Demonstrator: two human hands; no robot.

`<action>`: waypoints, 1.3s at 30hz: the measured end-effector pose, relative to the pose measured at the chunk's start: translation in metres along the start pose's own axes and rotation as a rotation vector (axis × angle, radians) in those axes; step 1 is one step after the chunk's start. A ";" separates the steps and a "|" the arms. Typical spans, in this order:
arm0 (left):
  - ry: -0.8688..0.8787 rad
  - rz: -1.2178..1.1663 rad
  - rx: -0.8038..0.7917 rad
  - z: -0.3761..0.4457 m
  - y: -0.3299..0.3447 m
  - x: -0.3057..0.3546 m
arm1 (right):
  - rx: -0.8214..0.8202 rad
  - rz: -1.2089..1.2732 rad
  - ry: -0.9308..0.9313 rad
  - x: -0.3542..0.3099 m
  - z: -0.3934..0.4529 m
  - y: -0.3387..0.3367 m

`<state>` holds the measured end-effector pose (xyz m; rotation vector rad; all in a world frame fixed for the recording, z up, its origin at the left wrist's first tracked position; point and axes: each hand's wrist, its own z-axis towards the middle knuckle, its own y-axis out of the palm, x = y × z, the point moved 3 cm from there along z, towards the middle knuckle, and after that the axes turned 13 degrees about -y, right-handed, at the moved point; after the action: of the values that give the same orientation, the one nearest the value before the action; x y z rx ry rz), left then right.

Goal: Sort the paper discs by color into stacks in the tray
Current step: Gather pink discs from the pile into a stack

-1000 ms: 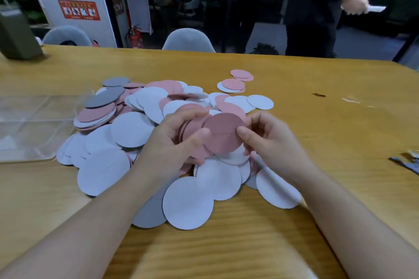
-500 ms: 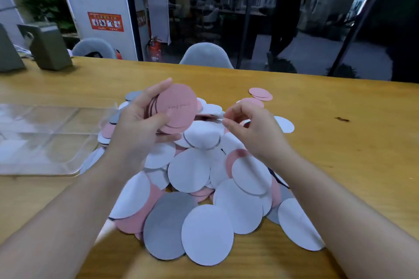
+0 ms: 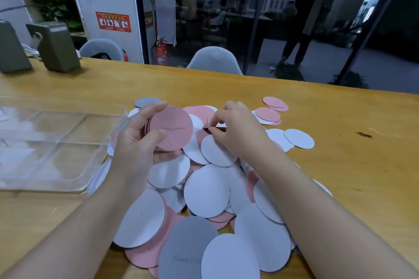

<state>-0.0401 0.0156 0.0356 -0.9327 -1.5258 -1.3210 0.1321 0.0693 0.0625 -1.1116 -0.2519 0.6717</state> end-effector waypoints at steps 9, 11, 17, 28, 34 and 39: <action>0.039 0.060 0.027 -0.004 0.002 0.001 | 0.208 0.270 -0.060 -0.011 -0.005 -0.028; 0.032 0.059 0.033 -0.004 0.001 0.000 | 0.238 0.322 -0.060 -0.011 -0.006 -0.037; 0.048 0.052 -0.014 -0.007 0.003 0.003 | 0.202 0.731 0.058 -0.014 -0.009 -0.031; 0.191 0.256 -0.078 -0.016 0.015 0.000 | 0.164 0.805 0.048 -0.008 -0.012 -0.030; 0.129 0.117 -0.156 -0.012 0.044 0.001 | 0.297 0.520 0.379 0.091 -0.019 -0.026; -0.038 0.038 -0.164 0.004 0.074 -0.012 | 0.261 0.295 0.552 0.168 -0.021 -0.011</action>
<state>0.0320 0.0304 0.0478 -1.0907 -1.4371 -1.4242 0.2770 0.1537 0.0401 -1.0465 0.4681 0.6091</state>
